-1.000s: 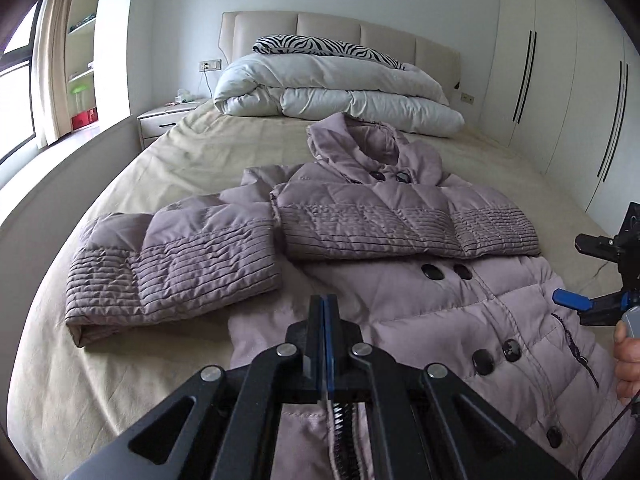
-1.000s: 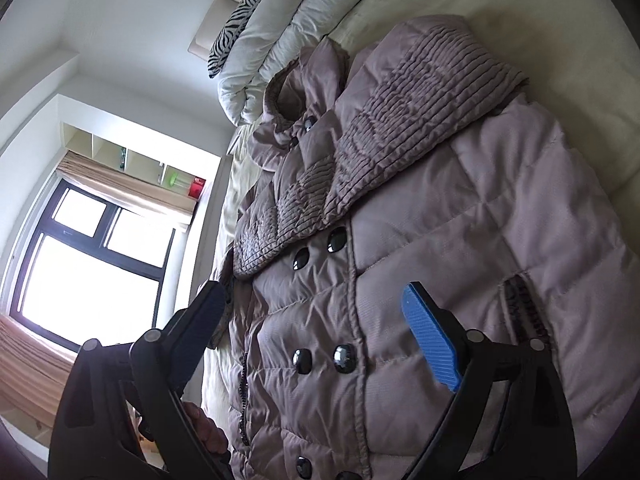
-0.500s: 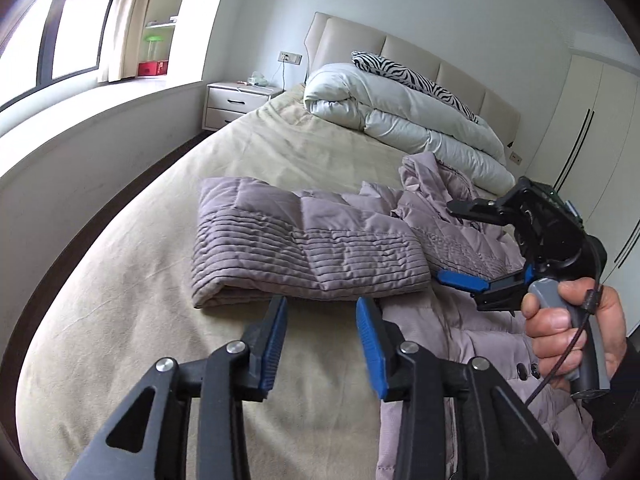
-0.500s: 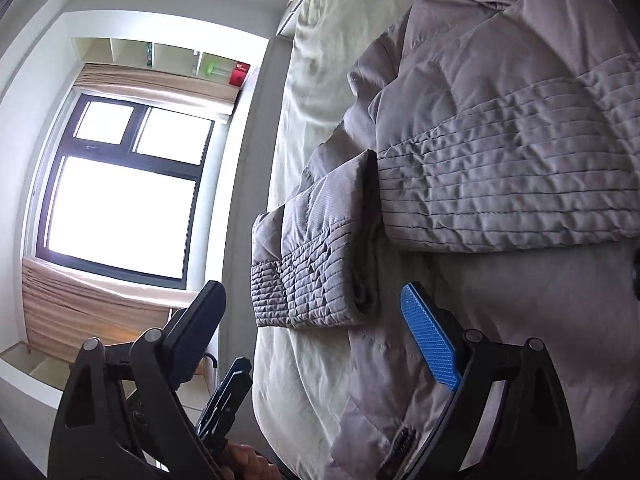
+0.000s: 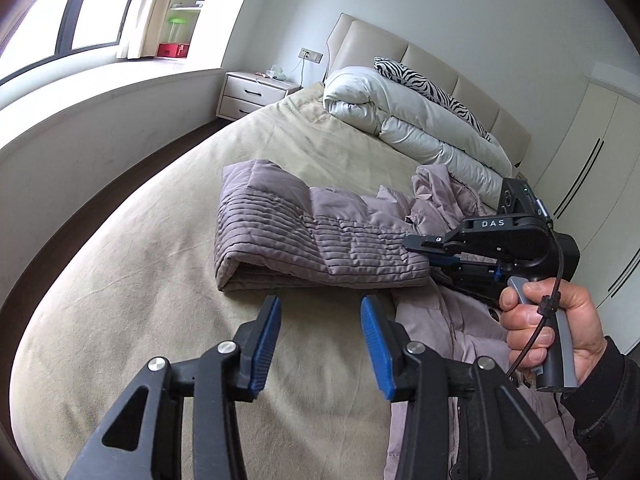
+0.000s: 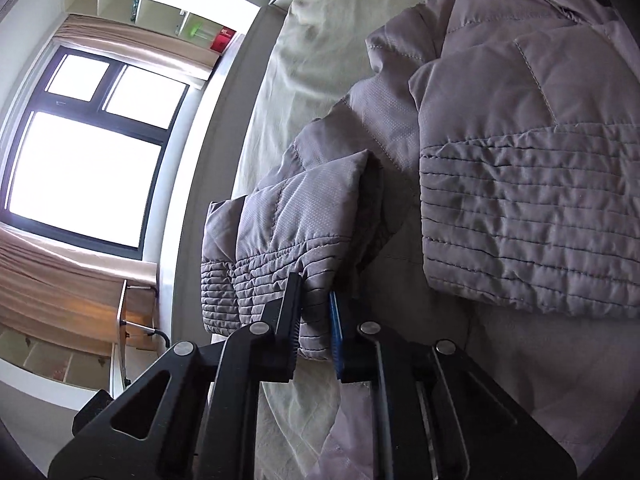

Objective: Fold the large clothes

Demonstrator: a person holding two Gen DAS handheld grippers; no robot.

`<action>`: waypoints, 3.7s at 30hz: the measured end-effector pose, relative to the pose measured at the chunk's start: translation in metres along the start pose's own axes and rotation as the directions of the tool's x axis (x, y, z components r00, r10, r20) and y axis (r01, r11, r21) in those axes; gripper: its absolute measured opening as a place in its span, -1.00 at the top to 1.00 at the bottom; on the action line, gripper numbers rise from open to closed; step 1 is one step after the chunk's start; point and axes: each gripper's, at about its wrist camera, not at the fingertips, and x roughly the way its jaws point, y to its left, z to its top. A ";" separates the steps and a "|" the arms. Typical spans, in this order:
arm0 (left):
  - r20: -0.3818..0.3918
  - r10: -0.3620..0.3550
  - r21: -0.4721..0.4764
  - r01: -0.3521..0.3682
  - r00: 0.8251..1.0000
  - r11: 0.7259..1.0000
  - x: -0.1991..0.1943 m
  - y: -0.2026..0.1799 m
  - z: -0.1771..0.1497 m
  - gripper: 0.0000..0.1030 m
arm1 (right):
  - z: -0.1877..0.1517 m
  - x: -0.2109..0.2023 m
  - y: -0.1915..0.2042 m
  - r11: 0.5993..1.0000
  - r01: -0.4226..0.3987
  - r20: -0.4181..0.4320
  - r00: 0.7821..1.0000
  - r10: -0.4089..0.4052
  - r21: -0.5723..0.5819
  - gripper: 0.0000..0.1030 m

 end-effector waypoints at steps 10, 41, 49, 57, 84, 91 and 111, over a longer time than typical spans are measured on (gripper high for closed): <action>0.041 -0.004 0.058 0.002 0.999 0.998 -0.008 -0.029 0.014 -0.49 | 0.024 -0.149 0.012 0.997 -0.001 0.256 0.966 0.021 -0.079 0.82; -0.086 0.194 0.116 -0.184 0.977 0.976 0.182 -0.124 0.034 -0.46 | -0.015 -0.427 -0.260 0.961 0.014 0.605 0.774 -0.184 0.275 0.90; -0.081 0.199 0.156 -0.185 0.977 0.970 0.181 -0.126 0.026 -0.37 | -0.057 -0.385 -0.358 0.891 -0.065 0.594 0.766 -0.244 0.449 0.97; -0.073 0.235 0.256 -0.210 0.969 0.944 0.176 -0.140 0.021 -0.33 | -0.040 -0.385 -0.275 0.929 0.212 0.565 0.745 -0.354 0.303 -0.57; -0.092 0.151 0.307 -0.116 0.984 0.945 0.107 -0.133 0.018 -0.35 | -0.036 -0.379 -0.263 0.909 0.314 0.494 0.766 -0.413 0.273 0.67; -0.078 0.151 0.241 -0.129 0.985 0.962 0.106 -0.118 0.035 -0.35 | -0.032 -0.345 -0.255 0.920 0.316 0.416 0.823 -0.387 0.230 -0.32; -0.029 0.233 0.399 -0.202 0.972 0.894 0.174 -0.175 0.081 -0.35 | -0.025 -0.351 -0.265 0.871 0.448 0.409 0.769 -0.491 0.204 0.79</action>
